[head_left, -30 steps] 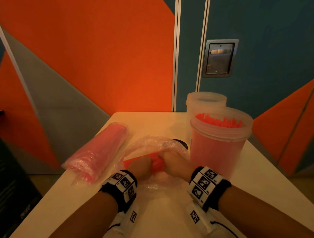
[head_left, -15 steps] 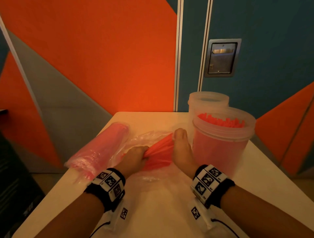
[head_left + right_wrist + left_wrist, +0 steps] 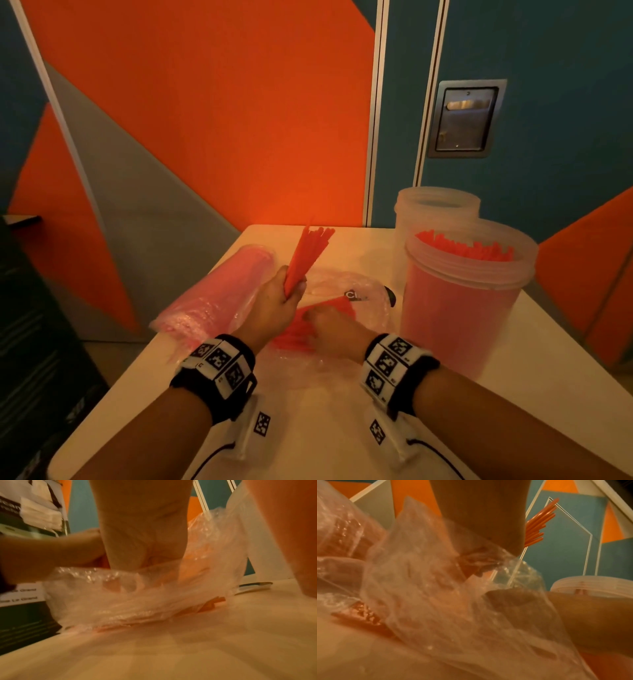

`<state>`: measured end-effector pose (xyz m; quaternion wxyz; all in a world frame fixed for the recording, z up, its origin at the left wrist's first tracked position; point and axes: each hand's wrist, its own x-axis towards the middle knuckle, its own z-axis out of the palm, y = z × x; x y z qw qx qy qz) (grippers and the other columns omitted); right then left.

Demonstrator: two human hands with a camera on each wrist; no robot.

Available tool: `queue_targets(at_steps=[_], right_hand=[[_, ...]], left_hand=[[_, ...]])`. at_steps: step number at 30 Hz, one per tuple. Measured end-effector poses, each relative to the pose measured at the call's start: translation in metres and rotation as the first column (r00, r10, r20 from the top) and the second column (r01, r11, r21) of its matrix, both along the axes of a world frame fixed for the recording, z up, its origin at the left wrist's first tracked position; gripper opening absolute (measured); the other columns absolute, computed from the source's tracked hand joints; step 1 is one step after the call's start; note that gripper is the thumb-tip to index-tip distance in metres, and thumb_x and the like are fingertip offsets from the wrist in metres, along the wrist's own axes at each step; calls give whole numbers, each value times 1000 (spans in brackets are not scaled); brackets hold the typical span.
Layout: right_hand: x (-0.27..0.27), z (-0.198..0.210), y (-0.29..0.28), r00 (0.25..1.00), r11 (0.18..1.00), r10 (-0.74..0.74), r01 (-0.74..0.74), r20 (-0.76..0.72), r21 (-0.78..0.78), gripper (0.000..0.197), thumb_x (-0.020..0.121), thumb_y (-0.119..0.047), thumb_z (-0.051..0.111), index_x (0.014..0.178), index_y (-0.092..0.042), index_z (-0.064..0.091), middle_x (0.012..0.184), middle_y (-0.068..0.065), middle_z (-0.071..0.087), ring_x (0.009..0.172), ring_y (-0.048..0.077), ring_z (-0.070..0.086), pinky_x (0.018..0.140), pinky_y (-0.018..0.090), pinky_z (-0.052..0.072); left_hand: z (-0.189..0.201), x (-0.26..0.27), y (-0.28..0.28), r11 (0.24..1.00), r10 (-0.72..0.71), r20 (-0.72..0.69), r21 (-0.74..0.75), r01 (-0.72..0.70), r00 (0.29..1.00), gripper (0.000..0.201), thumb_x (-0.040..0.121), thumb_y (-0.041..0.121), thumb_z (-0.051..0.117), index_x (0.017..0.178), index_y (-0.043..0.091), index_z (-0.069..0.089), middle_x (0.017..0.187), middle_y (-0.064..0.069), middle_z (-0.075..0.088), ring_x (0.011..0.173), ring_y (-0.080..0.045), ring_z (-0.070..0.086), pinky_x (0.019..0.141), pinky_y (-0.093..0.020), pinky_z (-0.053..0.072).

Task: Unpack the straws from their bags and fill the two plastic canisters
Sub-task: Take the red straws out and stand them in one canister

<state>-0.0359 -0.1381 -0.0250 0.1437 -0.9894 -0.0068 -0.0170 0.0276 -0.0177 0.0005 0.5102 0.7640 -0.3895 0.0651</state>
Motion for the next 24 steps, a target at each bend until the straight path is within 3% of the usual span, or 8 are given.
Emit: queue_targets(at_steps=[2, 4, 6, 9, 11, 14, 19, 24], right_hand=[[20, -20, 2, 996, 1000, -6, 4, -89, -28, 40, 83, -38, 47, 108, -8, 54, 107, 12, 60, 94, 28, 59, 83, 42, 51], [31, -30, 6, 985, 998, -17, 7, -171, -59, 50, 84, -45, 46, 124, -14, 45, 121, 11, 54, 109, 30, 55, 92, 45, 48], [33, -30, 13, 973, 996, -34, 14, -227, -91, 58, 85, -51, 41, 132, -16, 40, 129, 11, 49, 117, 31, 50, 99, 46, 43], [32, -30, 22, 982, 995, -47, 31, -181, -90, 94, 67, -77, 16, 133, -16, 41, 134, 13, 47, 123, 34, 45, 102, 49, 37], [29, -28, 22, 983, 981, -63, 29, -172, -191, 86, 76, -74, 27, 136, -14, 39, 137, 12, 44, 126, 34, 42, 103, 49, 37], [22, -20, 25, 982, 945, -68, 6, -177, -327, 61, 89, -49, 47, 136, -11, 40, 137, 11, 42, 126, 32, 40, 101, 46, 38], [23, -16, 28, 977, 949, -89, 24, -195, -313, 32, 95, -22, 48, 122, -7, 53, 125, 16, 56, 115, 34, 53, 95, 43, 45], [18, -16, 18, 978, 930, -92, 17, -188, -368, 32, 91, -18, 53, 121, -6, 54, 127, 15, 52, 120, 32, 47, 97, 43, 45]], left_hand=[[0, -3, 0, 999, -14, -43, -52, 12, 999, 4, 94, 20, 52, 93, 16, 53, 70, 9, 51, 62, -6, 48, 59, -24, 40], [-1, -6, 1, 994, -23, -113, -105, 11, 993, 2, 94, 20, 53, 93, 18, 54, 70, 9, 51, 62, -6, 48, 60, -24, 40], [-3, -7, 3, 990, -32, -184, -143, 6, 982, 3, 93, 19, 53, 93, 22, 54, 72, 7, 52, 64, -9, 49, 63, -27, 42], [-3, -5, 8, 987, -40, -229, -161, 2, 973, 6, 93, 17, 53, 92, 24, 53, 74, 5, 53, 68, -11, 50, 68, -32, 45], [-3, -3, 10, 985, -44, -251, -171, 0, 967, 8, 93, 15, 53, 91, 23, 53, 74, 3, 52, 69, -13, 49, 68, -34, 45], [-2, -1, 11, 983, -60, -267, -183, 11, 962, 7, 93, 12, 53, 91, 19, 53, 73, 1, 51, 69, -15, 48, 69, -36, 44], [1, -1, 10, 993, -29, -272, -121, -4, 962, 4, 93, 18, 54, 97, 19, 54, 80, 2, 55, 76, -15, 53, 76, -38, 49], [3, -5, 13, 994, -47, -260, -107, 20, 964, 3, 94, 15, 52, 97, 16, 53, 78, 2, 54, 74, -13, 52, 73, -32, 47]])
